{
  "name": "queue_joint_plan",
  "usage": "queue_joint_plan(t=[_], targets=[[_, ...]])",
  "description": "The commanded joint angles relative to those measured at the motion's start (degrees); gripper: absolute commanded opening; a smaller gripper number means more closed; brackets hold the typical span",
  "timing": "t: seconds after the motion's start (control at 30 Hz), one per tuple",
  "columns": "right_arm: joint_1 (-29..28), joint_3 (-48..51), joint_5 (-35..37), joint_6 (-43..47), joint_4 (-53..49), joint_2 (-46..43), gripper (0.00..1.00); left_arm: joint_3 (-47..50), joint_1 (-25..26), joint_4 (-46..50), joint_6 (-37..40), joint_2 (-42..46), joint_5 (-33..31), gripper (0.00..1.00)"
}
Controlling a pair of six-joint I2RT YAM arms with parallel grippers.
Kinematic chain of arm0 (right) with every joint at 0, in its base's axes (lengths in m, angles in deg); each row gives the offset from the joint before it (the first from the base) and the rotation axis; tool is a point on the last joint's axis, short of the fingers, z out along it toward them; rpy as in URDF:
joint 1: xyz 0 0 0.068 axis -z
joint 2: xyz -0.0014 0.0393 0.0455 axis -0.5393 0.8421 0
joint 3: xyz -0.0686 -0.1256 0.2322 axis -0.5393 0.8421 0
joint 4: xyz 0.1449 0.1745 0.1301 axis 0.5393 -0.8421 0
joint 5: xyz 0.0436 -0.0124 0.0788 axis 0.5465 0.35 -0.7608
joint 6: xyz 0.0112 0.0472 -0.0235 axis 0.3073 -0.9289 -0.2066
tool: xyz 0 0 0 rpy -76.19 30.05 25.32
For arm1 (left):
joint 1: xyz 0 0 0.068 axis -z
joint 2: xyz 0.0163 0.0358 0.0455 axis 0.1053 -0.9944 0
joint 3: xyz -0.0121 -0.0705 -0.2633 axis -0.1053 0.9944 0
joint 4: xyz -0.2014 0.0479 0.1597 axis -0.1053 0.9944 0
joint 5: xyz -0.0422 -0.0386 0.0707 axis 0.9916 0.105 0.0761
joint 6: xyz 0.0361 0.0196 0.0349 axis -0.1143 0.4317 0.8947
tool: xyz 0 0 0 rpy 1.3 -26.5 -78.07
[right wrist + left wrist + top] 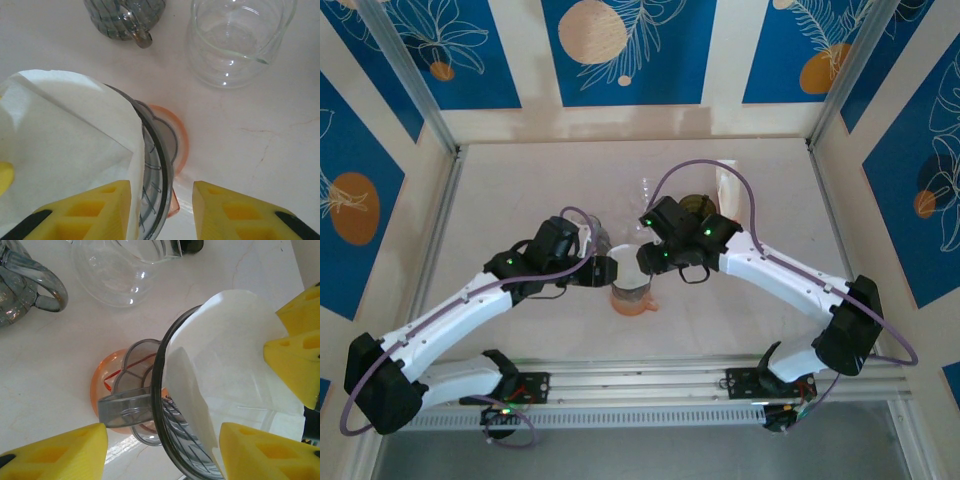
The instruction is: Place the coffee filter in the dripper
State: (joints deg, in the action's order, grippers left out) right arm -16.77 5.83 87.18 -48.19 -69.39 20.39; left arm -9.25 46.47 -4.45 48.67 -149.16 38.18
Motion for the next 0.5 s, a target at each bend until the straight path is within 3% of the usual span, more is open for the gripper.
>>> queue_joint_plan(t=[0.0, 0.23, 0.37, 0.47], targets=[[-0.51, -1.17, 2.69, 0.35, -1.62, 0.15, 0.39, 0.4, 0.1, -1.09, -0.73, -0.04, 1.1, 0.61], [-1.22, -1.14, 2.69, 0.17, -1.29, 0.46, 0.4, 0.19, -0.53, -3.74, -1.59, 2.12, 4.21, 0.72], [-1.39, -1.16, 2.66, 0.0, -1.26, 0.53, 0.4, -0.52, -0.52, -2.72, -0.94, 1.35, 4.48, 0.71], [-1.48, -1.13, 2.57, -0.18, -1.25, 0.5, 0.4, -0.22, -1.08, -0.88, -0.75, 1.06, 3.06, 0.64]])
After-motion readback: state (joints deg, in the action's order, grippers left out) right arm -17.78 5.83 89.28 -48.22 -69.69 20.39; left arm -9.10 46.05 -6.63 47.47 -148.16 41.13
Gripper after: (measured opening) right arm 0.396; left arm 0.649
